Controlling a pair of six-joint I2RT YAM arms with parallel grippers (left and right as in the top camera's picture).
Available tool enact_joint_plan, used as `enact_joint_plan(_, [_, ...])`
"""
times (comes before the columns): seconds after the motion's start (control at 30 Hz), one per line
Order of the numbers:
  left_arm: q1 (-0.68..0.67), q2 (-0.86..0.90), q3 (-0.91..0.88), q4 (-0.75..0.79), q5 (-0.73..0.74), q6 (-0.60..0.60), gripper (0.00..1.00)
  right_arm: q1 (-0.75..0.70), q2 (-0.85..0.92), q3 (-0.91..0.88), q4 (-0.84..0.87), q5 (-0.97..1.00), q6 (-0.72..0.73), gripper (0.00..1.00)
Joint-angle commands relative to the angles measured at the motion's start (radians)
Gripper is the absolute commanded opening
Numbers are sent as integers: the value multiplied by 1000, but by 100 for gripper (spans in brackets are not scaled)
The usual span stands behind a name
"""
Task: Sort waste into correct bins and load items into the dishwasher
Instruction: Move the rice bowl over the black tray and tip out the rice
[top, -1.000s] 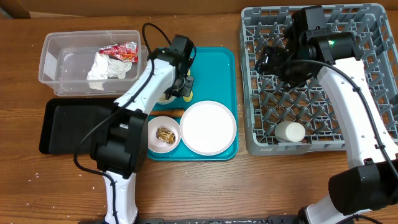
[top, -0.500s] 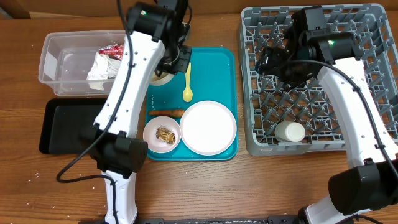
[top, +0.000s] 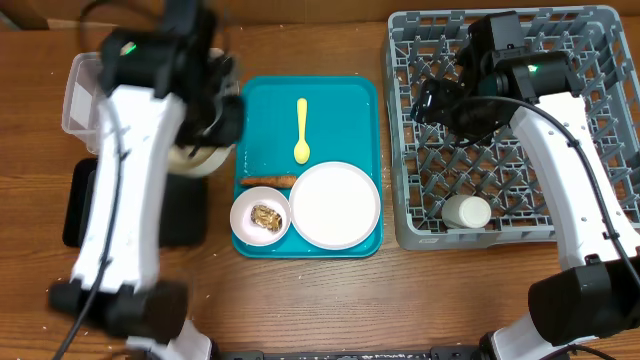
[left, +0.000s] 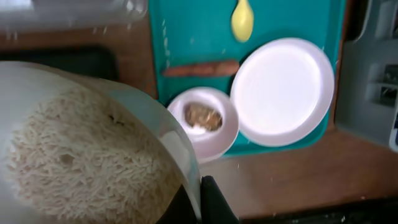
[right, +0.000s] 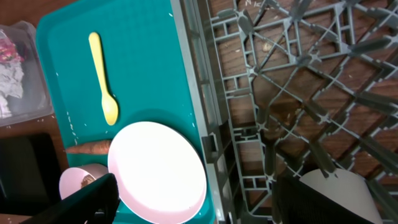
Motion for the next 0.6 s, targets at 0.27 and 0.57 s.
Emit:
enact_joint_plan(0.27, [423,-140,-563,334,422,218,4,1,-36,17,-34,6,-53,84])
enact_joint_plan(0.57, [629,-99,-849,643,694,249,4,1,-36,17,-39,6,-53,84])
